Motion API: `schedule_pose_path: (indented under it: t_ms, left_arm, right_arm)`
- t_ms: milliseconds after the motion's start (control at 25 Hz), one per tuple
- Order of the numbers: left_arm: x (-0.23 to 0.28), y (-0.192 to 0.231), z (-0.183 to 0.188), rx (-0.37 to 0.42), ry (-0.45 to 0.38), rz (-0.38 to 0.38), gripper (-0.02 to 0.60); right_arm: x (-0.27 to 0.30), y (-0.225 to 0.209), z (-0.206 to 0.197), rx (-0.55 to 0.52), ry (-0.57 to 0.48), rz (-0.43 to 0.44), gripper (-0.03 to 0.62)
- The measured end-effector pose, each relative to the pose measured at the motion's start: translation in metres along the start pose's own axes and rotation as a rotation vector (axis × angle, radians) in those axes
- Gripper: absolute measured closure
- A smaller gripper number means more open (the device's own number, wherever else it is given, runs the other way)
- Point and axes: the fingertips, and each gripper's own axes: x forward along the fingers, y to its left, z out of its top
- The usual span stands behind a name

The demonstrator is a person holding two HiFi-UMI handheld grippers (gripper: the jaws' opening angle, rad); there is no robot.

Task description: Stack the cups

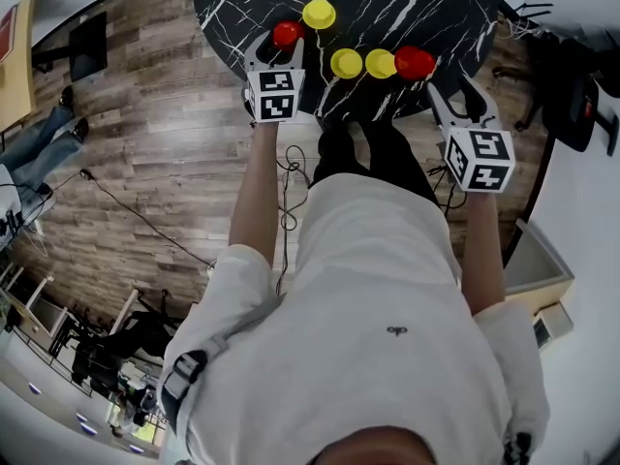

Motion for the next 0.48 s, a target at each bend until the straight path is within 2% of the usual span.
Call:
schedule_pose_path:
  t_ms: [480]
  left_arm:
    - [-0.04,-0.034,0.025,0.053,-0.016,-0.074,0.365]
  right_arm:
    - [-0.003,-0.001,0.0,0.07,-0.066,0.014,0.35]
